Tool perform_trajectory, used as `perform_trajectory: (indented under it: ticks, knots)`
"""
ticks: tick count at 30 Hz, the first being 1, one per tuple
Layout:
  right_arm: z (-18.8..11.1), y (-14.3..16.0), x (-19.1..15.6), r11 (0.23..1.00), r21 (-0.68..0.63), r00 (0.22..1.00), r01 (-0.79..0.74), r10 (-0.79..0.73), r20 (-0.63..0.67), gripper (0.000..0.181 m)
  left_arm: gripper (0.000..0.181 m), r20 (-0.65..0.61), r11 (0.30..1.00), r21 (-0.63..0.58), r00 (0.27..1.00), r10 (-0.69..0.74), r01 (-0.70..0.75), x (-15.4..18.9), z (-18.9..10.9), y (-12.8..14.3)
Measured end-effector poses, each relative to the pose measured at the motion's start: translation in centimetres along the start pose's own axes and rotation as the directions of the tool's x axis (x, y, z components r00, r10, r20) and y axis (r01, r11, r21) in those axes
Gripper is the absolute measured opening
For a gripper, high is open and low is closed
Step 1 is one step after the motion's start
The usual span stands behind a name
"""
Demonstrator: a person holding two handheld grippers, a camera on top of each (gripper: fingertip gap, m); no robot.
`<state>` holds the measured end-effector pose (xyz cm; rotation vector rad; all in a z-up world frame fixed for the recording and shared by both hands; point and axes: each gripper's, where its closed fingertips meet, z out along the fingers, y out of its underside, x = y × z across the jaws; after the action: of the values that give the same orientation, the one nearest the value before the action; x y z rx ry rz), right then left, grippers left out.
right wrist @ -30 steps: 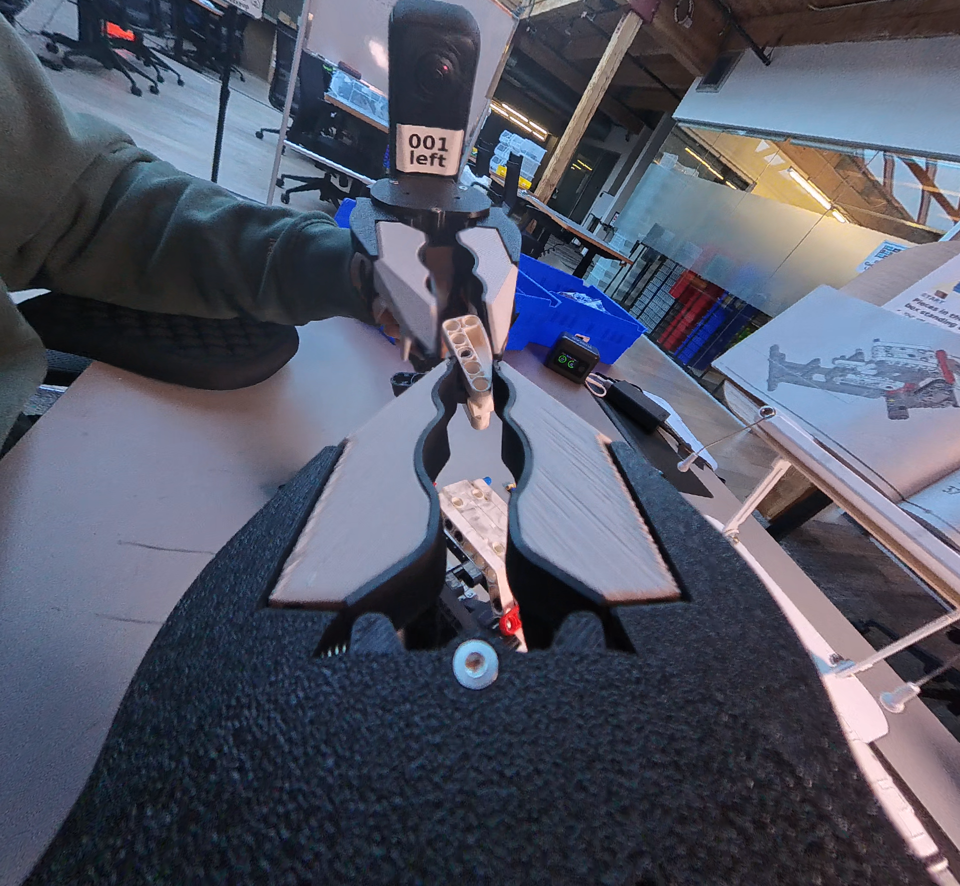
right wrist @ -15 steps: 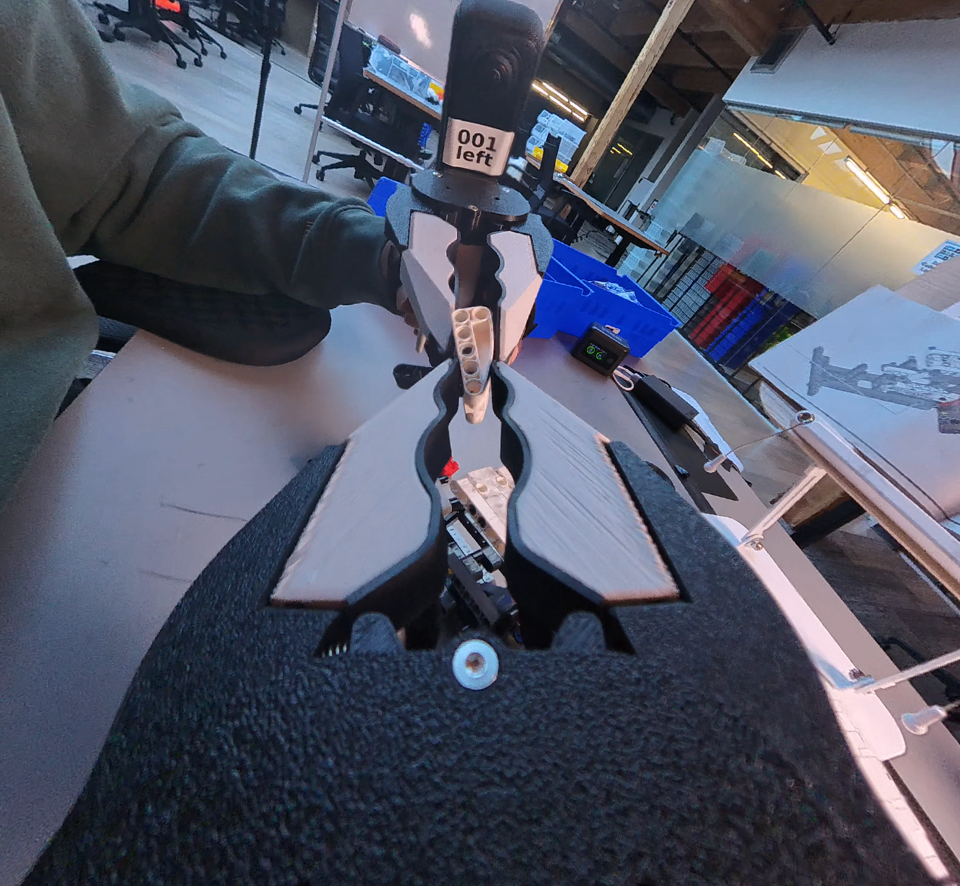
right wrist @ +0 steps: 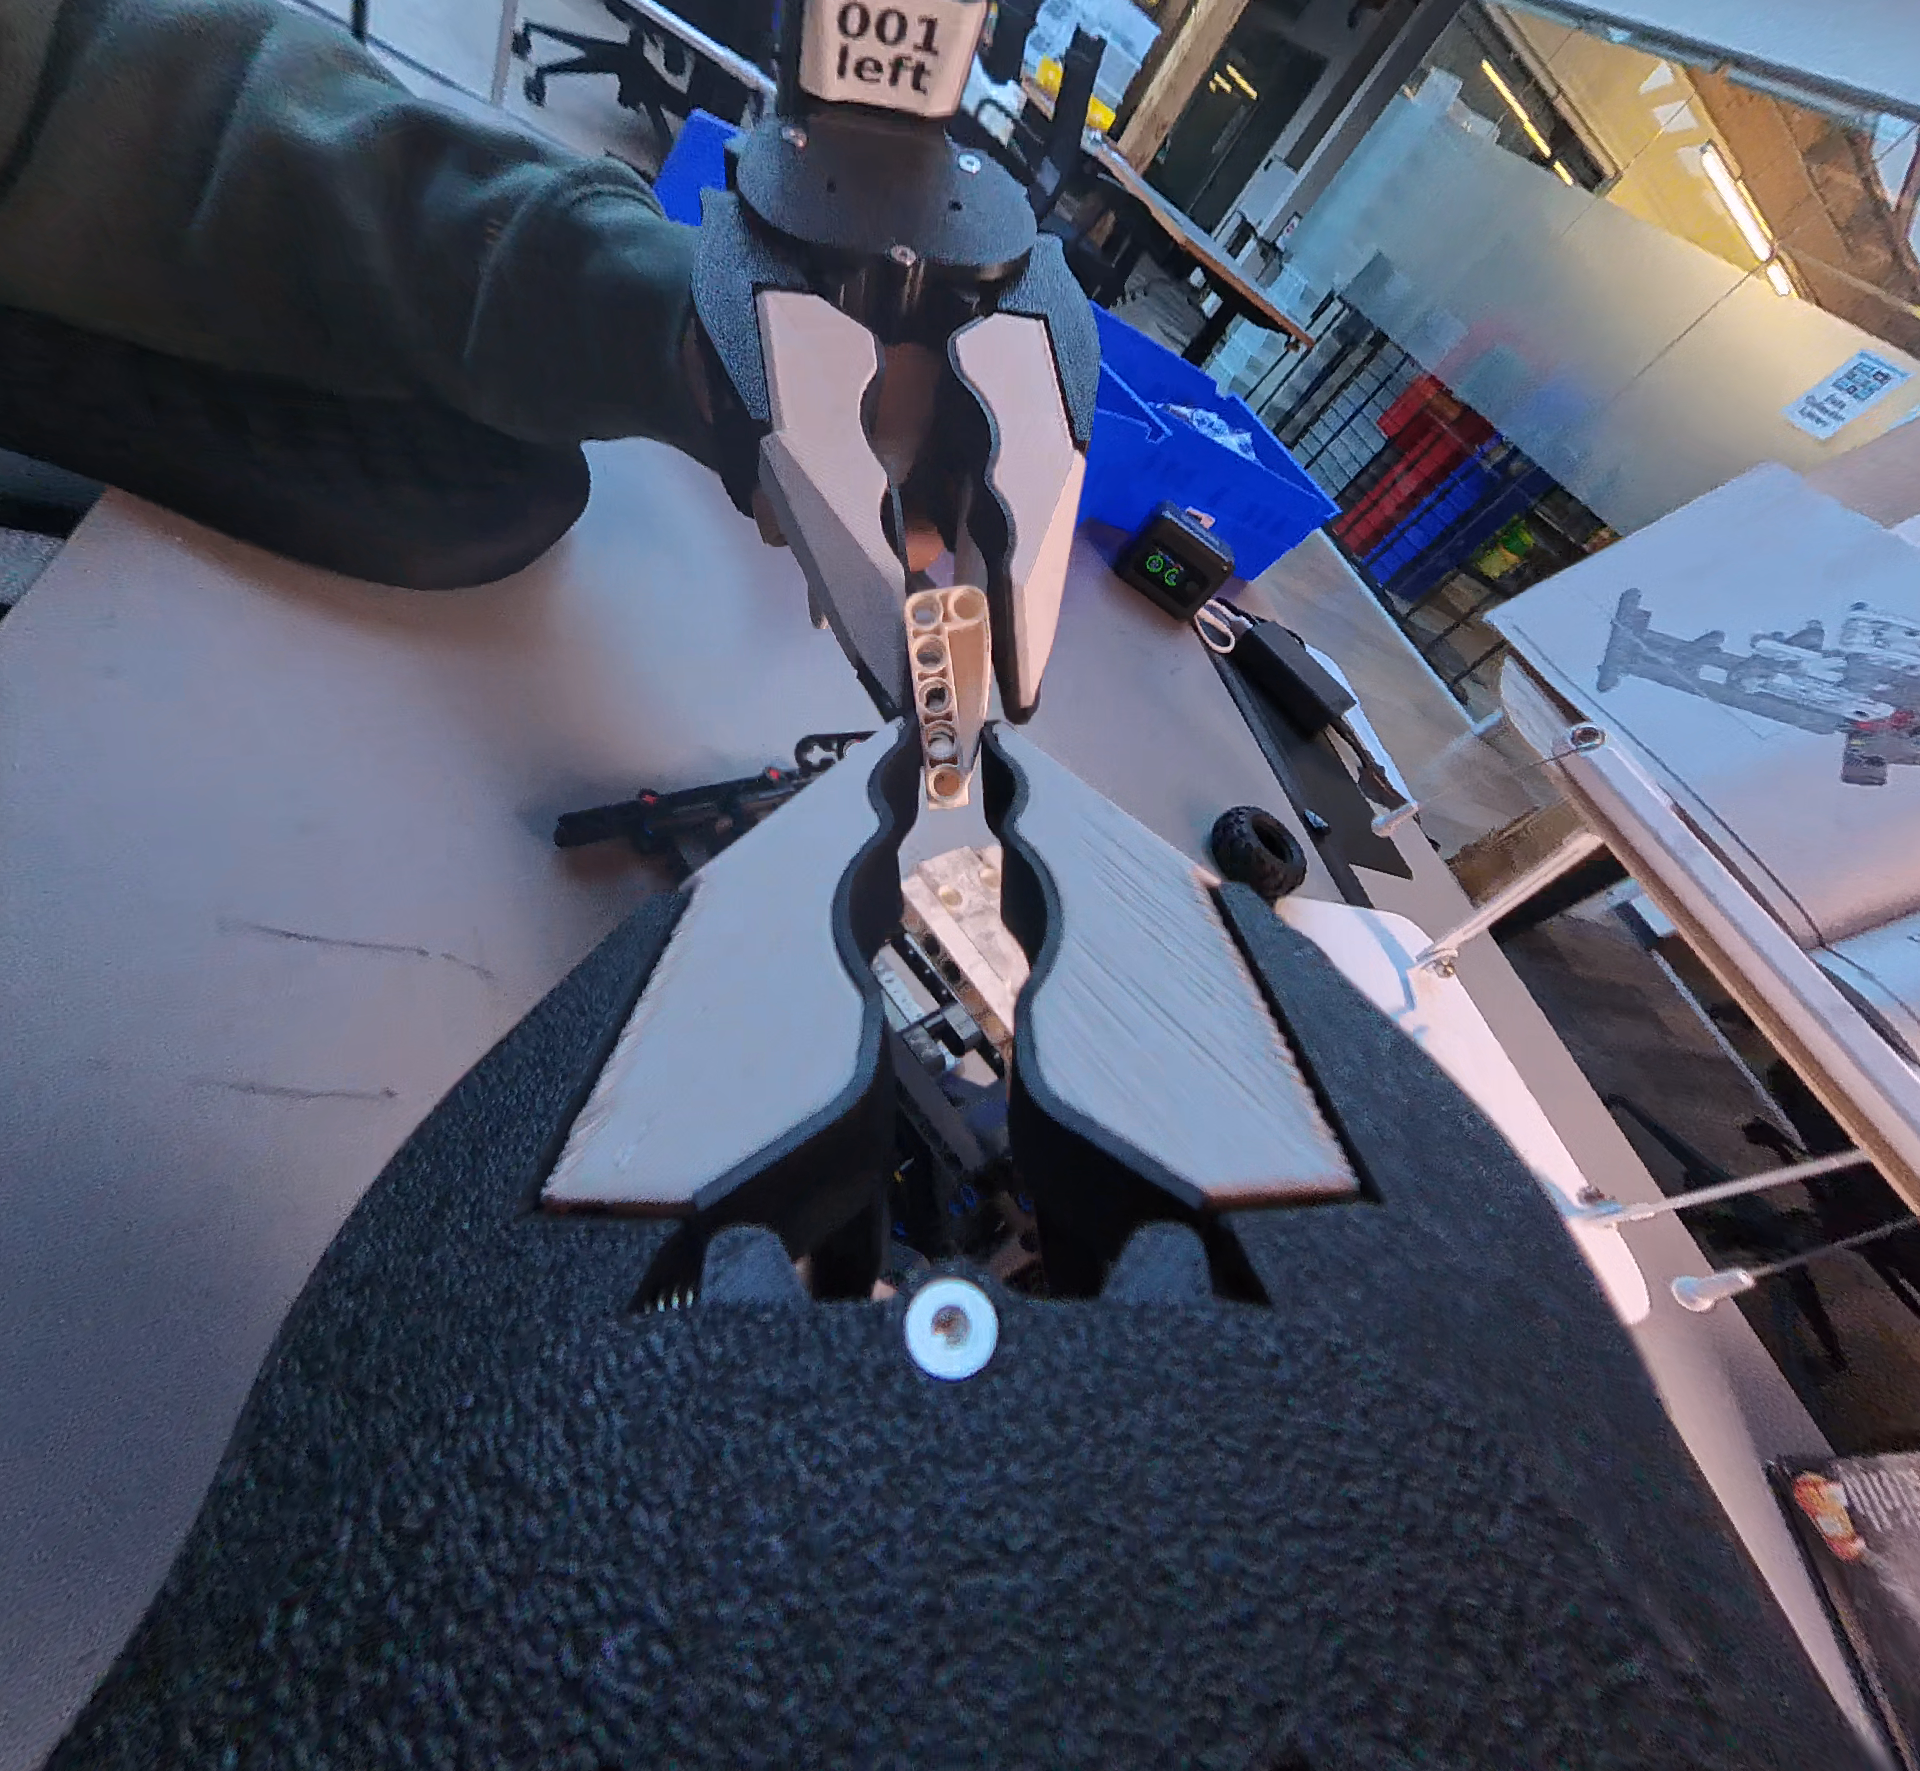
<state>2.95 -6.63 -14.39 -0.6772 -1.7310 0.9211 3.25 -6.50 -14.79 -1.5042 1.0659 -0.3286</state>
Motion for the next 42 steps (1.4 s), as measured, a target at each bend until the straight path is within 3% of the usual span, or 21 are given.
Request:
perform_trajectory:
  ticks: [8, 11, 14, 16, 18, 21, 24, 28, 34, 42]
  knots:
    - [1.1, 1.9, -0.1, 0.962, -0.265, 0.996, 0.061, -0.043, 0.073, 0.011, 0.016, 0.066, 0.994, -0.092, 0.996, 0.064, -0.058, -0.1, 0.1, 1.1]
    - [1.0, -0.3, 2.2, 0.982, -0.19, 0.997, 0.005, 0.01, 0.075, 0.011, 0.016, 0.136, 0.999, -0.038, 0.991, 0.006, 0.0, -1.8, -0.9, 0.2]
    - [0.3, -3.0, 8.5, 0.983, -0.065, 0.985, -0.172, 0.173, 0.011, 0.012, 0.016, 0.299, 0.998, 0.0, 0.952, -0.057, 0.059, -5.6, -3.6, 0.6]
    - [1.0, -1.0, 12.2, 0.963, -0.119, 0.97, -0.241, 0.242, -0.002, 0.01, 0.016, 0.406, 0.989, 0.066, 0.902, -0.146, 0.13, -8.2, -5.7, 1.4]
    - [2.8, 3.9, 13.1, 0.919, -0.279, 0.952, -0.278, 0.302, 0.048, 0.009, 0.016, 0.44, 0.964, 0.138, 0.858, -0.264, 0.226, -9.7, -7.1, 2.5]
    - [6.0, 12.2, 11.2, 0.804, -0.518, 0.912, -0.293, 0.397, 0.1, 0.009, 0.016, 0.488, 0.95, 0.132, 0.816, -0.31, 0.282, -10.6, -7.6, 4.7]
    - [8.2, 16.6, 8.9, 0.72, -0.632, 0.884, -0.285, 0.453, 0.117, 0.009, 0.016, 0.498, 0.948, 0.11, 0.809, -0.312, 0.298, -10.3, -7.4, 5.8]
    - [9.9, 17.6, 8.1, 0.691, -0.663, 0.864, -0.288, 0.486, 0.131, 0.01, 0.016, 0.498, 0.948, 0.085, 0.81, -0.308, 0.308, -10.1, -7.2, 6.6]
    - [9.7, 18.7, 7.3, 0.658, -0.729, 0.879, -0.19, 0.444, 0.171, 0.023, 0.016, 0.5, 0.928, -0.011, 0.806, -0.317, 0.372, -10.0, -6.6, 9.2]
    - [9.6, 18.5, 6.8, 0.647, -0.753, 0.872, -0.12, 0.432, 0.233, 0.004, 0.016, 0.407, 0.869, -0.225, 0.853, -0.326, 0.44, -7.4, -3.9, 13.7]
